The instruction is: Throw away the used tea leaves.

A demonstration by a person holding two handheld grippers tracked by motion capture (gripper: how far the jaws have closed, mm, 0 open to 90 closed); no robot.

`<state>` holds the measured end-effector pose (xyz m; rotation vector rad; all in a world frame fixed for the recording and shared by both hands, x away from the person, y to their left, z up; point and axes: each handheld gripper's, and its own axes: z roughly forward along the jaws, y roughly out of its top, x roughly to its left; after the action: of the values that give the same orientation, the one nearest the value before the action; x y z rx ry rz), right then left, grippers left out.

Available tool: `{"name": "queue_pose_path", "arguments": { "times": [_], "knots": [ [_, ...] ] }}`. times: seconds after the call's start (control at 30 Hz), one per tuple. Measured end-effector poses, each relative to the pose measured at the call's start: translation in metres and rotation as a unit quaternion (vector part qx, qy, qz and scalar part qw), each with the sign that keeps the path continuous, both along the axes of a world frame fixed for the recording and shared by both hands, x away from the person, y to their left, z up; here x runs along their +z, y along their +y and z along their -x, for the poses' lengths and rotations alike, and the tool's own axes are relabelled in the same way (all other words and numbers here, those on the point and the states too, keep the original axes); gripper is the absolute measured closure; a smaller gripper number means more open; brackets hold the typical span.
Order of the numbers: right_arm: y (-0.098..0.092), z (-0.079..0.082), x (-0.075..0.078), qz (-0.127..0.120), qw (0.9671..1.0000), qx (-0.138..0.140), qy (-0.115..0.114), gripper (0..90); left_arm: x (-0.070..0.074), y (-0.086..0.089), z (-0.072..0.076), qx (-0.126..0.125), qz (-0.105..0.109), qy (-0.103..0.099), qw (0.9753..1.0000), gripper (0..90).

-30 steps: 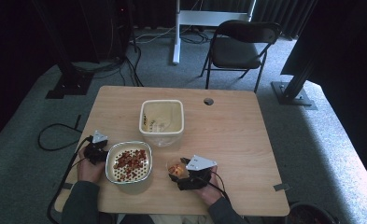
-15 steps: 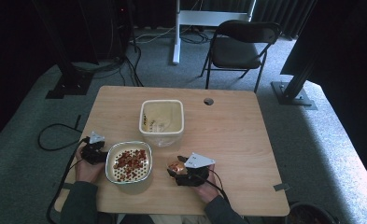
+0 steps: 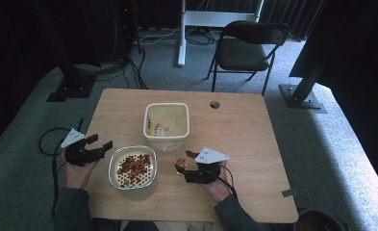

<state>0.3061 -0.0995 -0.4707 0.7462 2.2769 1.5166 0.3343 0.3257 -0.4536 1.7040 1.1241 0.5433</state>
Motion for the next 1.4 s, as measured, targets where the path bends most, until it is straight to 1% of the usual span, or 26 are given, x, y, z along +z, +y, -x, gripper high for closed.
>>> {"name": "queue_pose_path", "arguments": {
  "times": [0.1, 0.17, 0.23, 0.27, 0.37, 0.43, 0.47, 0.5, 0.57, 0.6, 0.67, 0.7, 0.73, 0.8, 0.97, 1.07, 1.1, 1.17, 1.23, 1.3, 1.33, 1.37, 1.4],
  "knots": [
    [0.001, -0.004, 0.011, -0.004, 1.0000, 0.002, -0.001, 34.8, 0.020, -0.008, 0.009, -0.026, 0.010, -0.028, 0.9992, 25.3],
    [0.004, -0.006, 0.018, -0.004, 1.0000, 0.005, -0.002, 34.8, 0.029, -0.015, 0.014, -0.046, 0.015, -0.037, 0.9982, 25.3],
    [0.007, -0.008, 0.029, -0.003, 0.9999, 0.008, -0.008, 34.8, 0.037, -0.024, 0.020, -0.069, 0.016, -0.045, 0.9965, 25.3],
    [0.010, -0.010, 0.034, -0.002, 0.9999, 0.010, -0.009, 34.9, 0.041, -0.030, 0.023, -0.084, 0.015, -0.047, 0.9953, 25.3],
    [0.020, -0.014, 0.054, -0.001, 0.9998, 0.017, -0.012, 34.8, 0.047, -0.045, 0.030, -0.114, 0.012, -0.053, 0.9920, 25.3],
    [0.026, -0.016, 0.064, 0.000, 0.9996, 0.023, -0.017, 34.8, 0.049, -0.054, 0.034, -0.127, 0.012, -0.054, 0.9904, 25.3],
    [0.030, -0.017, 0.069, 0.000, 0.9994, 0.025, -0.022, 34.8, 0.050, -0.060, 0.036, -0.136, 0.008, -0.056, 0.9891, 25.3],
    [0.035, -0.018, 0.076, -0.002, 0.9992, 0.031, -0.024, 34.8, 0.050, -0.064, 0.038, -0.140, 0.009, -0.056, 0.9885, 25.2],
    [0.043, -0.020, 0.087, -0.006, 0.9988, 0.038, -0.030, 34.8, 0.052, -0.075, 0.041, -0.157, 0.004, -0.056, 0.9860, 24.5],
    [0.047, -0.020, 0.091, -0.006, 0.9986, 0.042, -0.033, 34.8, 0.052, -0.078, 0.041, -0.162, 0.003, -0.055, 0.9852, 24.3],
    [0.055, -0.021, 0.100, -0.007, 0.9980, 0.050, -0.039, 34.7, 0.054, -0.089, 0.043, -0.178, -0.004, -0.054, 0.9825, 23.3],
    [0.055, -0.021, 0.100, -0.007, 0.9980, 0.050, -0.039, 34.7, 0.054, -0.089, 0.043, -0.178, -0.004, -0.054, 0.9825, 22.7],
    [0.059, -0.021, 0.104, -0.007, 0.9977, 0.055, -0.040, 34.6, 0.055, -0.097, 0.044, -0.186, -0.014, -0.056, 0.9809, 22.7],
    [0.069, -0.020, 0.110, -0.005, 0.9968, 0.068, -0.041, 34.6, 0.055, -0.103, 0.045, -0.195, -0.016, -0.061, 0.9788, 22.2],
    [0.086, -0.020, 0.114, -0.002, 0.9957, 0.086, -0.035, 34.5, 0.054, -0.113, 0.046, -0.206, -0.015, -0.064, 0.9764, 22.3],
    [0.094, -0.018, 0.113, -0.002, 0.9943, 0.103, -0.029, 34.5, 0.055, -0.116, 0.046, -0.206, -0.013, -0.074, 0.9756, 22.7],
    [0.099, -0.018, 0.112, -0.002, 0.9934, 0.112, -0.025, 34.4, 0.055, -0.116, 0.047, -0.204, -0.014, -0.079, 0.9757, 24.9],
    [0.101, -0.017, 0.111, 0.000, 0.9929, 0.116, -0.025, 34.4, 0.056, -0.117, 0.048, -0.200, -0.016, -0.086, 0.9759, 26.0],
    [0.104, -0.015, 0.110, 0.001, 0.9924, 0.121, -0.023, 34.3, 0.057, -0.116, 0.049, -0.197, -0.018, -0.094, 0.9757, 31.3],
    [0.106, -0.015, 0.110, 0.000, 0.9921, 0.123, -0.021, 34.0, 0.057, -0.115, 0.050, -0.194, -0.023, -0.099, 0.9757, 33.3],
    [0.105, -0.016, 0.111, -0.003, 0.9919, 0.126, -0.017, 33.3, 0.058, -0.115, 0.051, -0.193, -0.023, -0.102, 0.9756, 36.1],
    [0.105, -0.016, 0.111, -0.003, 0.9919, 0.126, -0.017, 33.3, 0.058, -0.115, 0.051, -0.193, -0.022, -0.103, 0.9756, 36.1],
    [0.105, -0.017, 0.111, -0.006, 0.9918, 0.127, -0.012, 32.5, 0.058, -0.115, 0.052, -0.191, -0.023, -0.104, 0.9758, 37.0]
  ]
}}
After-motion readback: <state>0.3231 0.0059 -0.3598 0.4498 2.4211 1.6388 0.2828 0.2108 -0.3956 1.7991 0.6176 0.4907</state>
